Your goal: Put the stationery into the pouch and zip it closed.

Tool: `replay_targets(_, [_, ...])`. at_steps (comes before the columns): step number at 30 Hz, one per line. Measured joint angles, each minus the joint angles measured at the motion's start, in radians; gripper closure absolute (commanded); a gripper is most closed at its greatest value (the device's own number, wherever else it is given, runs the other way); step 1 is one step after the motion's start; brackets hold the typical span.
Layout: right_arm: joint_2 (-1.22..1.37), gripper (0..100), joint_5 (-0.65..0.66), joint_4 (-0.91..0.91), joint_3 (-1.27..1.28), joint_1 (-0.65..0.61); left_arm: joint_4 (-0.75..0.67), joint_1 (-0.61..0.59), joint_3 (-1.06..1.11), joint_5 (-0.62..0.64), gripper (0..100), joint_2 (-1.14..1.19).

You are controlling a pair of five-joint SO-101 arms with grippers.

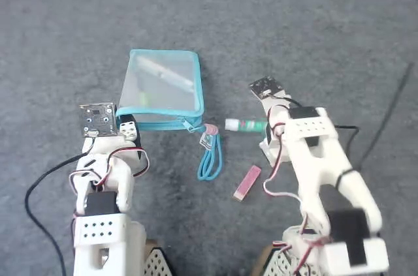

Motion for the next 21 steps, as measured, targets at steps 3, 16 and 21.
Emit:
replay_targets(3, [-0.112, 98.7, 0.000, 0.081, 0.000, 0.005, 0.000, 0.017, 0.000, 0.000, 99, 0.000])
replay_targets(16, [-0.373, 77.5, 0.086, 0.241, -0.206, 0.005, 0.000, 0.052, 0.000, 0.000, 99, 0.000])
replay_targets(21, [-0.133, 77.5, 0.393, 0.224, -0.353, 0.008, 0.000, 0.052, 0.000, 0.000, 99, 0.000])
